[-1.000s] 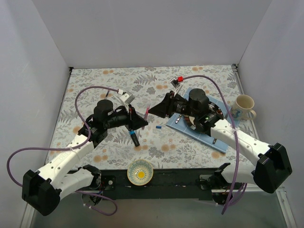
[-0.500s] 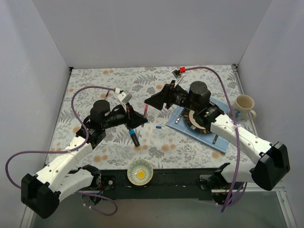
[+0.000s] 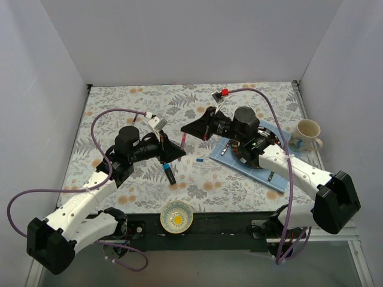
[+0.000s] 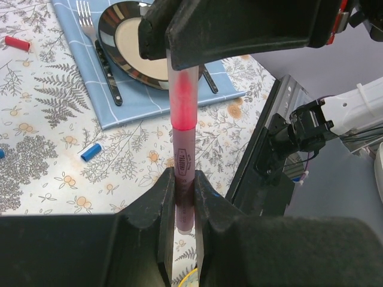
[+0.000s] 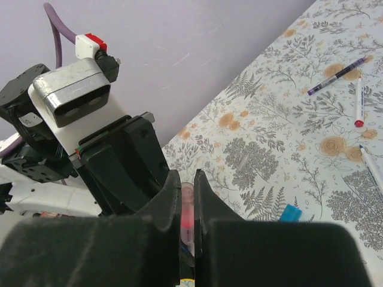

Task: Insert the pens into the pen caps

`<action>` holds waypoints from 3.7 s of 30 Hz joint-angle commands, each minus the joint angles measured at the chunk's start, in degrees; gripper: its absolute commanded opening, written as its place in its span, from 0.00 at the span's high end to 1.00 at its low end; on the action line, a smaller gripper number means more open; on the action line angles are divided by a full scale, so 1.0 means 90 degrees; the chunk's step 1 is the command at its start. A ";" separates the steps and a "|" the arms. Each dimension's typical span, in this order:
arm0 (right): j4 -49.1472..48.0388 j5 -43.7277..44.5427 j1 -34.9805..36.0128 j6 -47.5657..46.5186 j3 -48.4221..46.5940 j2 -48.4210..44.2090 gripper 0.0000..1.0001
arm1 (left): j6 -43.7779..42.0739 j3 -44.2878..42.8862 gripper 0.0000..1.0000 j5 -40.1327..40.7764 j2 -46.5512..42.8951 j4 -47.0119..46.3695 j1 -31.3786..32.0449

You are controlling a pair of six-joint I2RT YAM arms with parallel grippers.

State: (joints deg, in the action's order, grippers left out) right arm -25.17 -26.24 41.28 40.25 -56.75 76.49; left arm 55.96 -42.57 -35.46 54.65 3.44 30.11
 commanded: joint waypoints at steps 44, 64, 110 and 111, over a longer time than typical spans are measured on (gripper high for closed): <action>-0.2291 -0.2017 0.1176 0.0039 0.2506 0.1140 0.99 | 0.0188 -0.0573 1.00 0.0844 0.0148 -0.1574 -0.0963; -0.1335 -0.0347 -0.0093 0.1407 0.0710 -0.0070 0.26 | 0.0715 0.0325 1.00 0.1341 -0.0506 0.0065 -0.0953; 0.2152 0.1314 -0.0534 -0.0673 0.1423 -0.1985 0.18 | 0.5218 -0.0524 0.72 0.4722 0.3547 0.2781 0.1723; 0.2142 0.1314 -0.0543 -0.0683 0.1423 -0.1985 0.18 | 0.5217 -0.0573 0.70 0.4741 0.3498 0.2820 0.1723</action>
State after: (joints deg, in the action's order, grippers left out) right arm -5.61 -14.06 36.71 35.51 -44.05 59.66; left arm 104.22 -45.21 4.51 87.02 25.12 45.34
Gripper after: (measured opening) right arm 0.816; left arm 0.270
